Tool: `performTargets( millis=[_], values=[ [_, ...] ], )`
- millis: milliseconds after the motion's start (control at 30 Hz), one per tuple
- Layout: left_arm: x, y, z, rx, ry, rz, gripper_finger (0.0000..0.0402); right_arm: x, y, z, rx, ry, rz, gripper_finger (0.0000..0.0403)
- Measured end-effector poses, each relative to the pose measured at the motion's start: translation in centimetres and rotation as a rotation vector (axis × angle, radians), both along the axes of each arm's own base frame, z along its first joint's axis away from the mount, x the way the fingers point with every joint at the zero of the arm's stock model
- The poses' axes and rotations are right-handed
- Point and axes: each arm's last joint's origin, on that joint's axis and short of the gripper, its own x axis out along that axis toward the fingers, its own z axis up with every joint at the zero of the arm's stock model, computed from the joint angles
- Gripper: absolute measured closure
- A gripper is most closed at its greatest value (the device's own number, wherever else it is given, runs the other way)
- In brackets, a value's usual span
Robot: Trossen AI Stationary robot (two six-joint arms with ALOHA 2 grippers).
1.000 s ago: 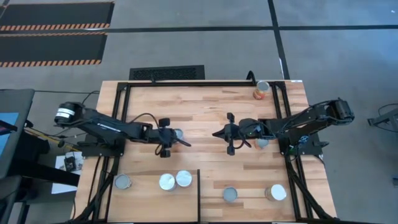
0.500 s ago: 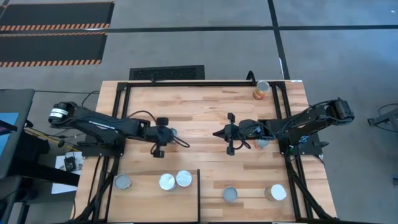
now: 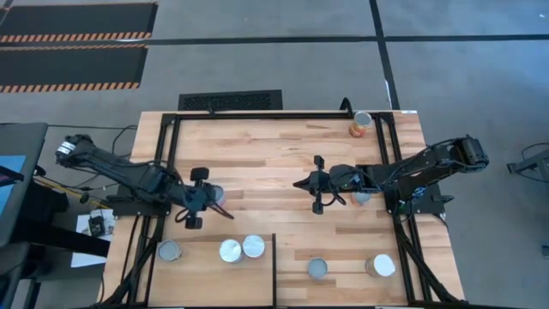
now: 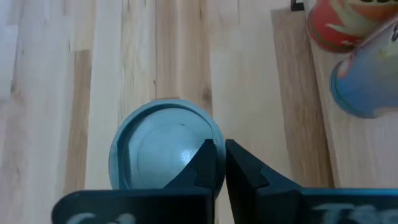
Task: Pick and place cans onto a shelf
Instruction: Put the small canned corn onto the shelf
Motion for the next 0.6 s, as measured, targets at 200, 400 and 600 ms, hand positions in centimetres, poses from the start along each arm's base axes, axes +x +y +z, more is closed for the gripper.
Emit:
performTargets(
  millis=[200, 400, 600],
  values=[
    [-0.6, -0.8, -0.5, -0.043, 0.035, -0.017, 0.04, 0.0, 0.0, 0.0, 0.011, -0.001, -0.004, 0.039],
    [-1.5, -3.3, -0.3, -0.179, 0.07, -0.105, 0.0401, 0.0, 0.2, 0.0, 0.017, 0.001, -0.002, 0.039],
    [-2.4, -6.6, -0.3, -0.263, 0.039, -0.198, 0.0401, 0.0, 0.1, 0.0, 0.013, -0.002, -0.026, 0.039]
  ],
)
